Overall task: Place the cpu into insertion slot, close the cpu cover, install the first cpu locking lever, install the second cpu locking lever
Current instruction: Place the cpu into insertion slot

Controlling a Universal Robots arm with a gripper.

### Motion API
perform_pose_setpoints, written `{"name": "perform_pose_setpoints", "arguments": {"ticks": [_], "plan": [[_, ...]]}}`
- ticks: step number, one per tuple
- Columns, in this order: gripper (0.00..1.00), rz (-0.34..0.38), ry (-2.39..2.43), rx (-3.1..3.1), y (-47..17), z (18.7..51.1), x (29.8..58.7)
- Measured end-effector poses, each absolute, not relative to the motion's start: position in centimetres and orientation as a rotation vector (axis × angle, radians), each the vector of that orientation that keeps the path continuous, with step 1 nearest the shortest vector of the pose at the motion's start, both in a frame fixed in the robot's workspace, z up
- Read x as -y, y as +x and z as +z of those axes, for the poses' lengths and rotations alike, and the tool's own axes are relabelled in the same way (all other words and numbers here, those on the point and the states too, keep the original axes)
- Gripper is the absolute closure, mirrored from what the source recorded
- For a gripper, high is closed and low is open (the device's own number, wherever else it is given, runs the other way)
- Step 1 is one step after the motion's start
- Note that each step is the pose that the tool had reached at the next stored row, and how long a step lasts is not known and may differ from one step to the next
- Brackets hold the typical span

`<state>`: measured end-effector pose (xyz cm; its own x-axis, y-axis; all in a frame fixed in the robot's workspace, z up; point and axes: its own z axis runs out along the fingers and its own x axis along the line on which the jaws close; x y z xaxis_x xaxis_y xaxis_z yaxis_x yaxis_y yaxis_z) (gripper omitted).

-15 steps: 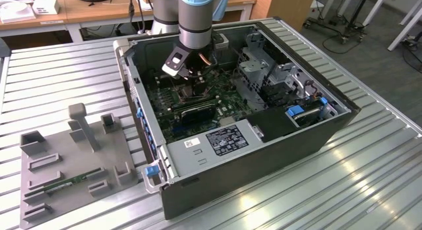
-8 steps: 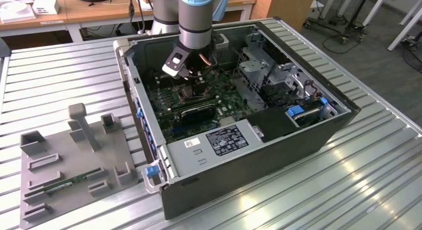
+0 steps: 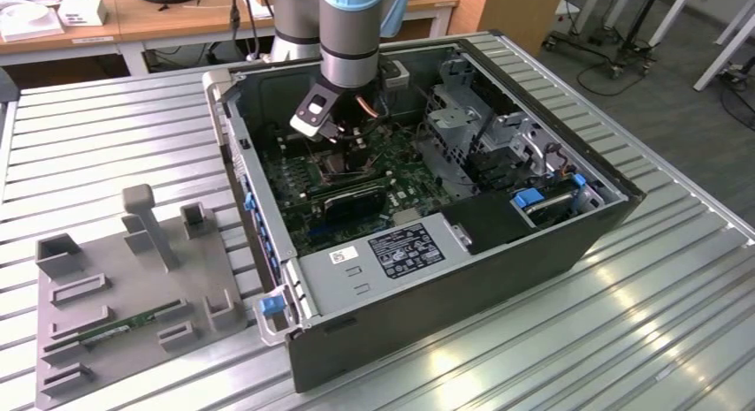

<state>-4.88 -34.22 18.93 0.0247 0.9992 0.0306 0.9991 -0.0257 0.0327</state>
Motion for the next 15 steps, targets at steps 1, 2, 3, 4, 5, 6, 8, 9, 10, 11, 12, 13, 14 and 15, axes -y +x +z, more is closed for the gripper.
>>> {"name": "perform_pose_setpoints", "arguments": {"ticks": [1,2,3,4,5,6,8,9,10,11,12,13,14,15], "plan": [[0.45,0.070,2.247,-2.191,-4.88,18.92,34.22],[0.45,0.071,2.247,-2.191,-4.88,18.92,34.22],[0.45,0.070,2.247,-2.191,-4.88,18.92,34.22],[0.45,0.070,2.247,-2.191,-4.89,18.92,34.22],[0.45,0.070,2.247,-2.191,-4.89,18.92,34.22],[0.45,0.070,2.247,-2.191,-4.89,18.92,34.22],[0.45,0.070,2.247,-2.191,-4.89,18.91,34.23],[0.45,0.070,2.247,-2.191,-4.89,18.91,34.23],[0.45,0.070,2.247,-2.191,-4.89,18.91,34.23],[0.45,0.070,2.247,-2.191,-4.89,18.91,34.23],[0.45,0.070,2.247,-2.191,-4.89,18.91,34.23],[0.45,0.070,2.247,-2.191,-4.89,18.90,34.23],[0.45,0.070,2.247,-2.191,-4.89,18.90,34.23],[0.45,0.070,2.247,-2.191,-4.89,18.90,34.23]]}}
